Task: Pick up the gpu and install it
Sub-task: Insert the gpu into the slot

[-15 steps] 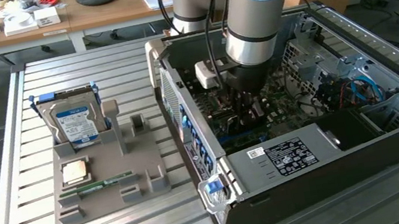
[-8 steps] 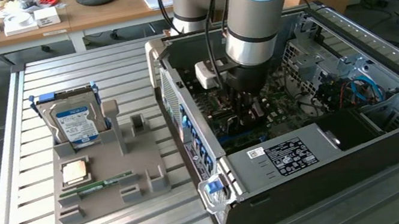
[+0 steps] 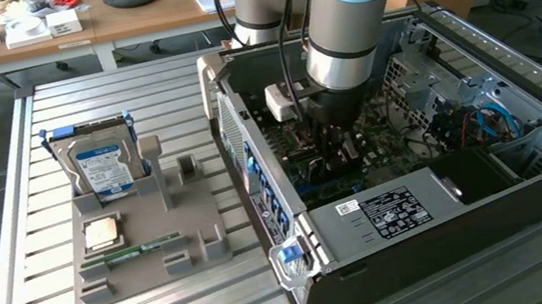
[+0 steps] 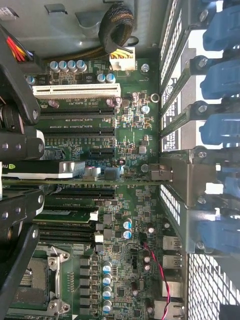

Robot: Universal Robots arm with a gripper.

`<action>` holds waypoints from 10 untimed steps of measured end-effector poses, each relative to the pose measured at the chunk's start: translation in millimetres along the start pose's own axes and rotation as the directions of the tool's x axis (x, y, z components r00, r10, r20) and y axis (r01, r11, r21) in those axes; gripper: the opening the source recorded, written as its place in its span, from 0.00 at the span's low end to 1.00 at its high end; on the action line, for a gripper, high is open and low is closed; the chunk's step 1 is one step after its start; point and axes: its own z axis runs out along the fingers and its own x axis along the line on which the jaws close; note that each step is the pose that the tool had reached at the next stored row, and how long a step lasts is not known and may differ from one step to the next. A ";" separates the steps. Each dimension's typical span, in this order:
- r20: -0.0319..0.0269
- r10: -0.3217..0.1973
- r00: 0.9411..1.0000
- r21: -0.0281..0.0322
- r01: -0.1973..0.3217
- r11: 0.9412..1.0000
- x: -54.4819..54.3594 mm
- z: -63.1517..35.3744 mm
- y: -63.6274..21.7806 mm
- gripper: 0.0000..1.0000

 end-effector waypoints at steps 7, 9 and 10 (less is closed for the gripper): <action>0.001 0.001 1.000 -0.001 -0.001 1.000 -0.2 0.4 0.7 0.28; 0.001 0.001 1.000 0.000 -0.001 1.000 -0.1 0.3 0.4 0.33; 0.000 0.000 1.000 0.000 0.000 1.000 0.0 0.1 0.1 0.40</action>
